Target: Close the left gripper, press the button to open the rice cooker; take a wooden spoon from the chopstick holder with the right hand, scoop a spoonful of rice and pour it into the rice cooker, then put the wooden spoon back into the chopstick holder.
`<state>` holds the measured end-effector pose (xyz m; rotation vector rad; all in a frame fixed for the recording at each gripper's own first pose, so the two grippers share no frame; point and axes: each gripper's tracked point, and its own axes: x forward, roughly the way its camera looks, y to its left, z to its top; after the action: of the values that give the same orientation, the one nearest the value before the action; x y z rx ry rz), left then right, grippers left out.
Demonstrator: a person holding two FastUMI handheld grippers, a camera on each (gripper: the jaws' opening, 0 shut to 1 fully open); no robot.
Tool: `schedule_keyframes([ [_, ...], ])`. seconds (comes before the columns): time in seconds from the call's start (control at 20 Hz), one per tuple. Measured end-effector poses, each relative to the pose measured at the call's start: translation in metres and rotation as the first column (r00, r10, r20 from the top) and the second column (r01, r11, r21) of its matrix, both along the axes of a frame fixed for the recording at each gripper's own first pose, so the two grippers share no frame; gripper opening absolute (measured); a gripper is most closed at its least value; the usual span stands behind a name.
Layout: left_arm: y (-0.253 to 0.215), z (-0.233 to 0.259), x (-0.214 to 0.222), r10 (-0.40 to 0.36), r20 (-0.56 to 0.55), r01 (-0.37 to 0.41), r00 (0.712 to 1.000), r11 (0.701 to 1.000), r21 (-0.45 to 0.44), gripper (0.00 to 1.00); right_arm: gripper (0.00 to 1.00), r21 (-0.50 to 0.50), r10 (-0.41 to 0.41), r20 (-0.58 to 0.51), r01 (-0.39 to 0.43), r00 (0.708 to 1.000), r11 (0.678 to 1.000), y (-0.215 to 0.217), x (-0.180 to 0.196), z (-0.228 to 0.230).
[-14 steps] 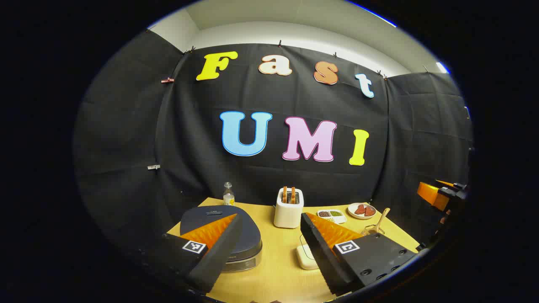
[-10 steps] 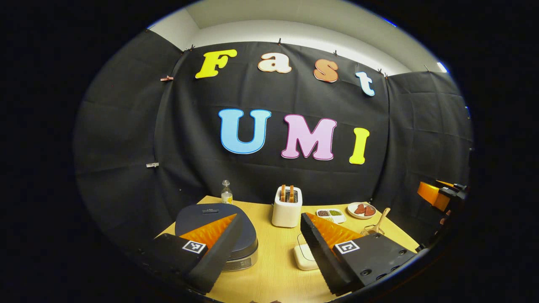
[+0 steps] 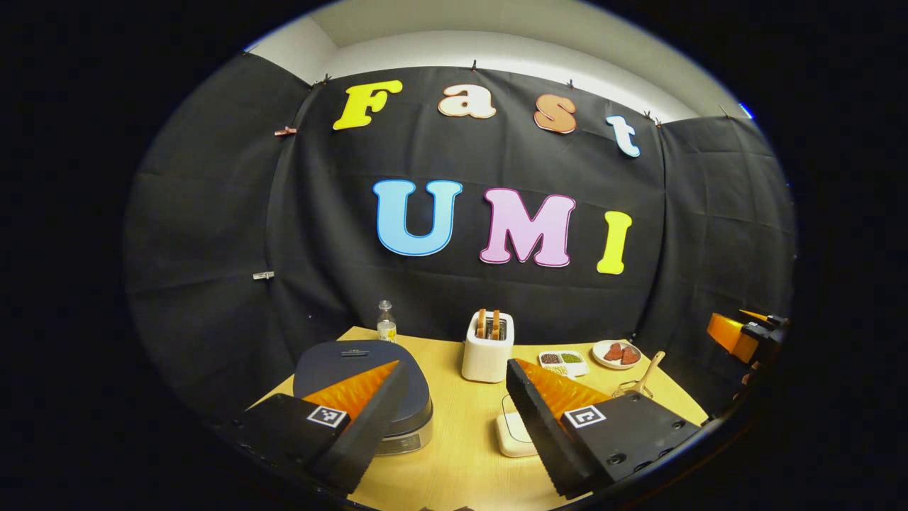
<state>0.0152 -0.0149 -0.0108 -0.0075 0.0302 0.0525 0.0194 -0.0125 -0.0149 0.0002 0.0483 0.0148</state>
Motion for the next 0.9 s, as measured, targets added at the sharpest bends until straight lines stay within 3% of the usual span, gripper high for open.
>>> schedule_keyframes([
  [0.45,0.022,-0.007,0.0,0.076,-0.019,-0.076,0.997,0.997,-0.012,0.96,0.98,0.009,0.078,-0.035,-0.077,0.996,0.997,0.015,0.009,-0.006],
  [0.9,0.05,0.002,-0.006,0.04,-0.035,-0.042,0.999,0.998,-0.046,0.95,0.98,-0.017,0.079,-0.034,-0.079,0.996,0.997,0.031,-0.01,-0.005],
])
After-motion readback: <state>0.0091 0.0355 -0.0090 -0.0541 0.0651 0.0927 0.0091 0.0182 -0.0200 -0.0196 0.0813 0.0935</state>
